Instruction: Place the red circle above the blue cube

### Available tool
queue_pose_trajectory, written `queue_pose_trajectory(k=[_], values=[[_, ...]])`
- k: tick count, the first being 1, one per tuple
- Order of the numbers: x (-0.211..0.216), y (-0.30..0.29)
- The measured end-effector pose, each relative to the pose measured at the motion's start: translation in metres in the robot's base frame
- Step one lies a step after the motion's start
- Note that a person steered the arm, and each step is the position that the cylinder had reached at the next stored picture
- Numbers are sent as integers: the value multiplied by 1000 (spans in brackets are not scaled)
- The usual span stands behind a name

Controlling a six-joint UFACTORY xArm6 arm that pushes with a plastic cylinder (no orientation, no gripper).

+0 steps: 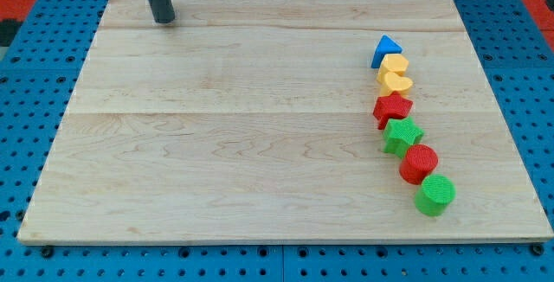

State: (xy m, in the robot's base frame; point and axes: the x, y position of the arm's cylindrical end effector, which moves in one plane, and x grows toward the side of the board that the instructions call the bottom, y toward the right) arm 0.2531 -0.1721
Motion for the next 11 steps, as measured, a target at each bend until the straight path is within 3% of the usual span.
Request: queue_pose_trajectory(k=[1, 2, 3, 4, 5, 6, 7, 8, 9, 11], values=[[0, 14], [-5, 111], [-2, 158], [4, 264], [54, 360], [136, 390], [177, 335], [180, 287], [197, 331], [227, 261]])
